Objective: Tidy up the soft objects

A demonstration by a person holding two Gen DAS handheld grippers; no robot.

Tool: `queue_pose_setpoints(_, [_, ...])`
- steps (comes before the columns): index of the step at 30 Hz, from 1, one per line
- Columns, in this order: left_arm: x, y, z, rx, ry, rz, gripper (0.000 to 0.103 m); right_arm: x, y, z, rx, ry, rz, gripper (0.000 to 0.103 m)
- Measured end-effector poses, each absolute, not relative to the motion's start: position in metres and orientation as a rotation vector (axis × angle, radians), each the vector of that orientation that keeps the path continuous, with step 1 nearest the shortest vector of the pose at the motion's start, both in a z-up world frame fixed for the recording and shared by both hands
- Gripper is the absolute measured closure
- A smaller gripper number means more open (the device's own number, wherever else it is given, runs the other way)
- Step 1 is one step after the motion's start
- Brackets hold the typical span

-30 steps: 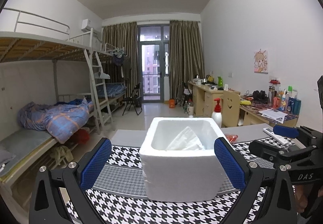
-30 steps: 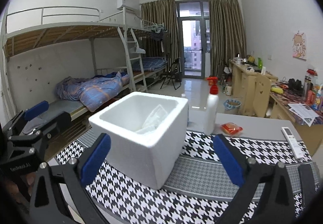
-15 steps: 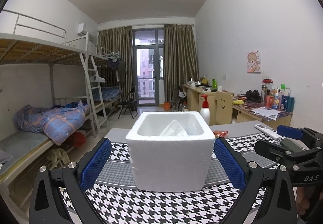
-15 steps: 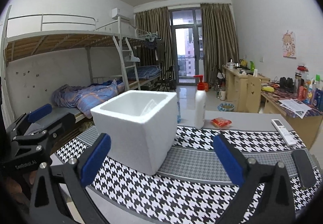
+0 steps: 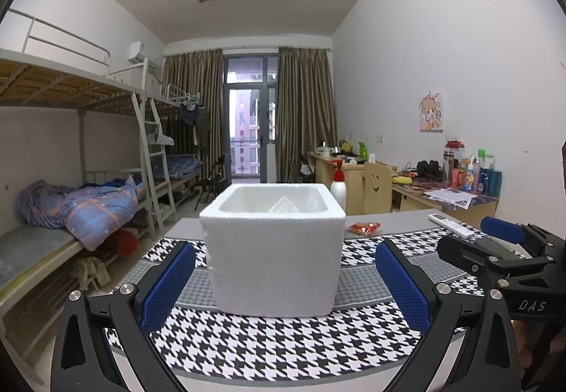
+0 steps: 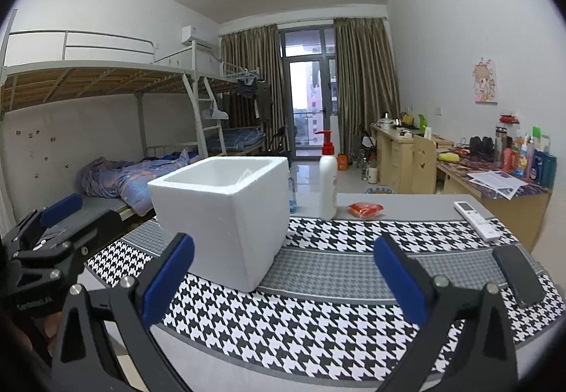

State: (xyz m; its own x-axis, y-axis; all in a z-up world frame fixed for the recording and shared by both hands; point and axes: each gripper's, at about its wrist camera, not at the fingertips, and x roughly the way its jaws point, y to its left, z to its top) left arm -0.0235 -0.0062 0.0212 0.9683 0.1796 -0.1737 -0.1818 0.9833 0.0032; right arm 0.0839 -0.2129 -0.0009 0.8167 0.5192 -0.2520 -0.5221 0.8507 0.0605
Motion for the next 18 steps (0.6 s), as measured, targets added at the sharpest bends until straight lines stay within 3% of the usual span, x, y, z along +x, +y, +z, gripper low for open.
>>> queue_pose_setpoints(18, [-0.043, -0.014, 0.022, -0.016, 0.150, 0.181, 0.001, 0.064, -0.225, -0.005, -0.020, 0.252, 0.544, 0.001])
